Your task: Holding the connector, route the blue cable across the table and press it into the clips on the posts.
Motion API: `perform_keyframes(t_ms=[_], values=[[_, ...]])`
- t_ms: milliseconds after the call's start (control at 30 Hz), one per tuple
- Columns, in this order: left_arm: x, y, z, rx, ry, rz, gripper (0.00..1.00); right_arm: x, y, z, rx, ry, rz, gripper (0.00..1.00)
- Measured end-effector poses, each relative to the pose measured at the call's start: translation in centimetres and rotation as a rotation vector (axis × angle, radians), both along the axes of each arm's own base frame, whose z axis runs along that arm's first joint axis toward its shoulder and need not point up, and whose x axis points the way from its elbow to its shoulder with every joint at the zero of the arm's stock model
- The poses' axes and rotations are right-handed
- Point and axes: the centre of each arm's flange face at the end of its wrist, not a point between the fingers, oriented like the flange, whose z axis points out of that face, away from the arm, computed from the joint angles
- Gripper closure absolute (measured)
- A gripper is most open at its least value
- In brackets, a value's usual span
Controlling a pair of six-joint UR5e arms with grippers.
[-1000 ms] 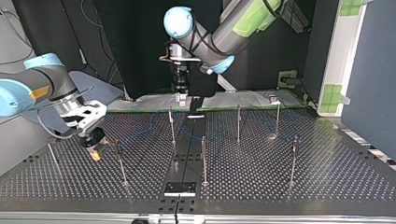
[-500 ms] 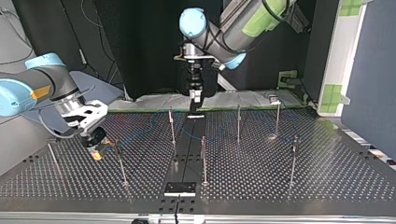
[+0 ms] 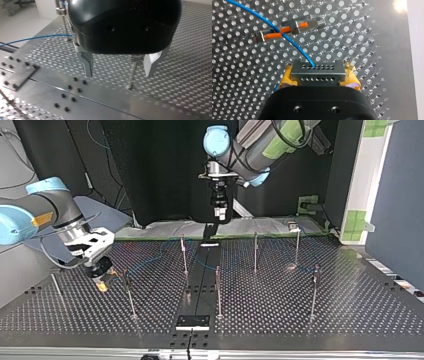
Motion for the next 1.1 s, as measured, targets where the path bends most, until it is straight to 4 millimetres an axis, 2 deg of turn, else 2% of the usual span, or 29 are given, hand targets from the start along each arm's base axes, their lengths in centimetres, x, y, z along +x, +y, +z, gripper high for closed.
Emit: perform_keyframes(t_ms=[200, 833, 1100], values=[[-2.1, 0.6, -3.7, 0.029, 0.037, -0.016, 0.00, -0.1, -0.1, 0.0, 0.001, 0.000, -0.003, 1.00], [-6.1, 3.8, -6.3, 0.025, 0.033, -0.018, 0.00, -0.3, -0.2, -0.1, 0.000, 0.003, -0.010, 1.00], [-6.6, 4.2, -6.6, 0.025, 0.033, -0.019, 0.00, -0.3, -0.2, -0.1, 0.000, 0.004, -0.012, 1.00]])
